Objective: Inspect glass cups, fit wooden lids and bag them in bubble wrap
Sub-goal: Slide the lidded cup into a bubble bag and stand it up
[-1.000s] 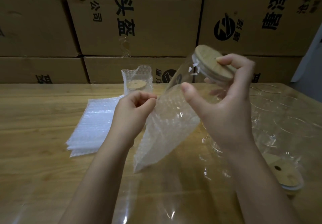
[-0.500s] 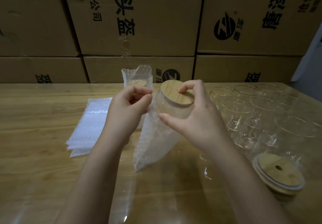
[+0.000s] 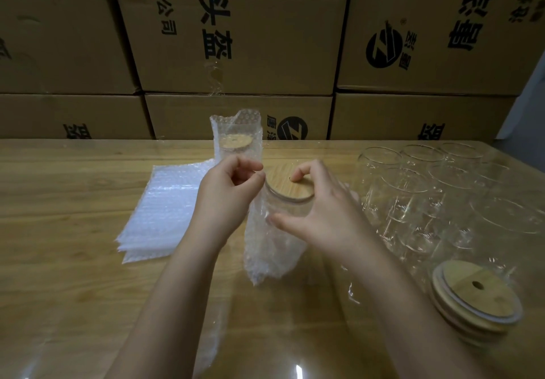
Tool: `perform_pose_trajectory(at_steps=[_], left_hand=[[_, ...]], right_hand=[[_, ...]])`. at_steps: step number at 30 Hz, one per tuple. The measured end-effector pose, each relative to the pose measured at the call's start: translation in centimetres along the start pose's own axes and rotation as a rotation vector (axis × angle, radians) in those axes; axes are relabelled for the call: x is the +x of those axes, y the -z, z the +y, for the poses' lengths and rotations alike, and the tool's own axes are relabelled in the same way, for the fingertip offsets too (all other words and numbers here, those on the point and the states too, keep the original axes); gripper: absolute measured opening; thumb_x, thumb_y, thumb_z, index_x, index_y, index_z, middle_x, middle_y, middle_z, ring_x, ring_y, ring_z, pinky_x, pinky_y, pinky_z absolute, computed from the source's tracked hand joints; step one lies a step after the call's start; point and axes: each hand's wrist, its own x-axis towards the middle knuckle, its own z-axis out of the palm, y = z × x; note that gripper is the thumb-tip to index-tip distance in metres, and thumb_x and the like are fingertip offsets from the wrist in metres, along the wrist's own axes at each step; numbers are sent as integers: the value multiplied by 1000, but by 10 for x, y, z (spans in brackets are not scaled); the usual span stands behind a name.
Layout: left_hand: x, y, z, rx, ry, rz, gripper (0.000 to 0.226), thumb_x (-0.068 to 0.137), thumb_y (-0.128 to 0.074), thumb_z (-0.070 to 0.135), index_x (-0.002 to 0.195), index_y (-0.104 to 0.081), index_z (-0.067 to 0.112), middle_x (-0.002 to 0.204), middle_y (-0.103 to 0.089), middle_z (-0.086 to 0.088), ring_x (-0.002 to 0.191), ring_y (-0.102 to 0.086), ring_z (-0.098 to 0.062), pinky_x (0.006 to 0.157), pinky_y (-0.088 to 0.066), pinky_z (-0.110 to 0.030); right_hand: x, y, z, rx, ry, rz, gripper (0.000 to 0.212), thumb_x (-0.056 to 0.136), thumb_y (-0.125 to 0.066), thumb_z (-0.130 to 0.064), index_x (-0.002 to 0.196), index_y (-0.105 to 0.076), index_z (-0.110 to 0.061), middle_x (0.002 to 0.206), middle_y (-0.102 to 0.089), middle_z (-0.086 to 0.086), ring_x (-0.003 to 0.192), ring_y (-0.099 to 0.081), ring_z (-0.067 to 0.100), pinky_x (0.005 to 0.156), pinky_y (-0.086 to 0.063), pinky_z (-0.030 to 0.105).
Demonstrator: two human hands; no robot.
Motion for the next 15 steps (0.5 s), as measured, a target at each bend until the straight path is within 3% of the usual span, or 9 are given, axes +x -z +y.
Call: perform_pose_trajectory(at_steps=[4,7,9,11,13,15], left_hand=[[1,-1,-7,125,-46,12,13,88,-64,14,82,-65,26,74,-63,9,68,-57,0,63,-44,-15],[0,-2,-7,242,-96,22,14,89,-63,15,82,-63,27,79,-62,12,67,-54,7,58,-41,-8],[-1,0,-5,347,-137,14,12,90,-61,15,87,-61,27,91,-61,13,71,-55,4,60,-41,-10],[-3,6,0,453,-220,-45,15,90,-59,13,90,-59,28,100,-54,16,76,-56,1,65,-43,-17],[-4,14,5,562,-314,-170,17,88,-58,11,88,-59,28,98,-52,18,76,-57,-3,69,-48,-26],[-7,22,9,671,-337,-328,14,86,-57,16,87,-60,30,95,-55,18,75,-59,-4,70,-51,-33]], right_hand=[[2,-9,7,-8,-14,-20,55,68,-72,-60,95,-26,-47,113,-45,-24,113,-45,7,89,-15,29],[3,-13,10,-24,5,-35,54,72,-70,-59,99,-25,-45,117,-45,-20,114,-46,7,91,-24,31],[4,-12,11,11,11,-59,48,77,-67,-58,103,-28,-47,118,-43,-21,113,-46,5,96,-36,34],[4,-9,14,85,9,-79,43,80,-65,-56,113,-37,-47,120,-39,-23,111,-45,1,91,-40,26],[5,-7,18,116,11,-83,44,83,-64,-52,122,-42,-46,127,-37,-22,110,-42,-3,79,-33,10],[6,-7,21,99,19,-86,45,86,-62,-49,126,-42,-45,131,-35,-20,108,-39,-3,75,-29,8]])
